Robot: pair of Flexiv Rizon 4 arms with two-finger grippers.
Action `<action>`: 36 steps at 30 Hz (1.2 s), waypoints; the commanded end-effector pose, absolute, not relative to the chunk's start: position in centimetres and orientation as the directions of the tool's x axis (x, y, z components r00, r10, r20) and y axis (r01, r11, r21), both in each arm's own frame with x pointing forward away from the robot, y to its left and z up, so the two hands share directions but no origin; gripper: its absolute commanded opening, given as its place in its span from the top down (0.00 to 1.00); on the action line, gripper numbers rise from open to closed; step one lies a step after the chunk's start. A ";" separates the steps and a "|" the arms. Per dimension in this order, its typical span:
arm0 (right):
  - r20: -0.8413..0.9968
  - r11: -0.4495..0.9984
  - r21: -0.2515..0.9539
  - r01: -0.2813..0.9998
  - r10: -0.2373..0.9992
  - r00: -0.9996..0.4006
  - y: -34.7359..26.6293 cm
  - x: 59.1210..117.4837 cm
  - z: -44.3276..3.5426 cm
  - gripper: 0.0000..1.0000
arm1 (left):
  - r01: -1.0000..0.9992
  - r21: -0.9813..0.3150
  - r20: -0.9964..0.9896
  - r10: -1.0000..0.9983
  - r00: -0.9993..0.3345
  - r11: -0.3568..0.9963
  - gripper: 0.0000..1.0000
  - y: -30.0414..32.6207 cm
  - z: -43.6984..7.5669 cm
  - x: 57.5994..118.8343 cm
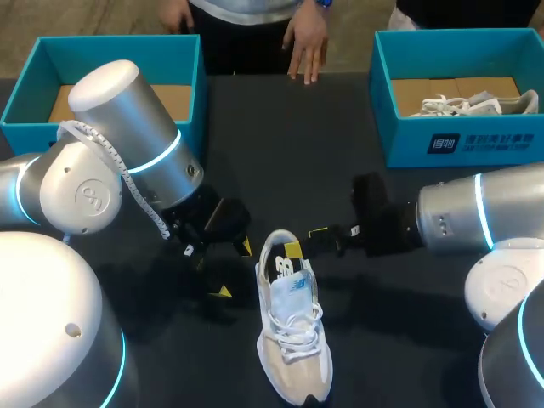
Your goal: Take the shoe out of the shoebox, open the shoe tongue, remove and reinsert the insole, then place the shoe into the shoebox
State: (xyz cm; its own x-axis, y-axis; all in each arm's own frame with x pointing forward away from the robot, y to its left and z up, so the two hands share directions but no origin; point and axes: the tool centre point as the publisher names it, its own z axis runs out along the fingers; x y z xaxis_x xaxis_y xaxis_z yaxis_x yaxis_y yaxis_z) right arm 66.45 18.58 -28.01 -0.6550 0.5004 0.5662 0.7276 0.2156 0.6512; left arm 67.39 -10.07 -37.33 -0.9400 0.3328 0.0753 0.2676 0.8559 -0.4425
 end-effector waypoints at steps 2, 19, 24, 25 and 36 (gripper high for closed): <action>0.437 0.255 0.622 0.740 0.671 -0.599 18.2 65.7 -25.8 0.00 | 0.268 -0.439 0.073 0.331 -0.941 0.858 0.00 -10.1 -37.3 67.3; 0.381 0.255 0.601 0.758 0.742 -0.552 18.6 65.8 -25.9 0.00 | 0.333 -0.427 0.070 0.398 -0.915 0.841 0.00 -7.5 -34.8 67.5; 0.309 0.270 0.575 0.772 0.802 -0.511 19.5 66.0 -25.5 0.00 | 0.363 -0.409 0.055 0.420 -0.906 0.837 0.00 -5.5 -33.6 67.9; 0.302 0.273 0.573 0.773 0.806 -0.509 19.7 66.0 -25.5 0.00 | 0.380 -0.404 0.053 0.436 -0.898 0.832 0.00 -5.1 -33.4 68.1; 0.220 0.282 0.538 0.794 0.862 -0.456 22.1 66.0 -25.9 0.60 | 0.430 -0.399 0.028 0.479 -0.877 0.810 0.00 -1.2 -30.5 70.5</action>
State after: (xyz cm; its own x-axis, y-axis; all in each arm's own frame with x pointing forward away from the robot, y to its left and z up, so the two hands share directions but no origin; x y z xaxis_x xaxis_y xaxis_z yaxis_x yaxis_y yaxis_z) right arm 65.69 20.29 -25.35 -0.5721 0.6625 0.4835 0.7899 0.2863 0.5423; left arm 70.16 -2.68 -32.26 -0.8774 0.4788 0.0290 0.4307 0.8130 -0.3919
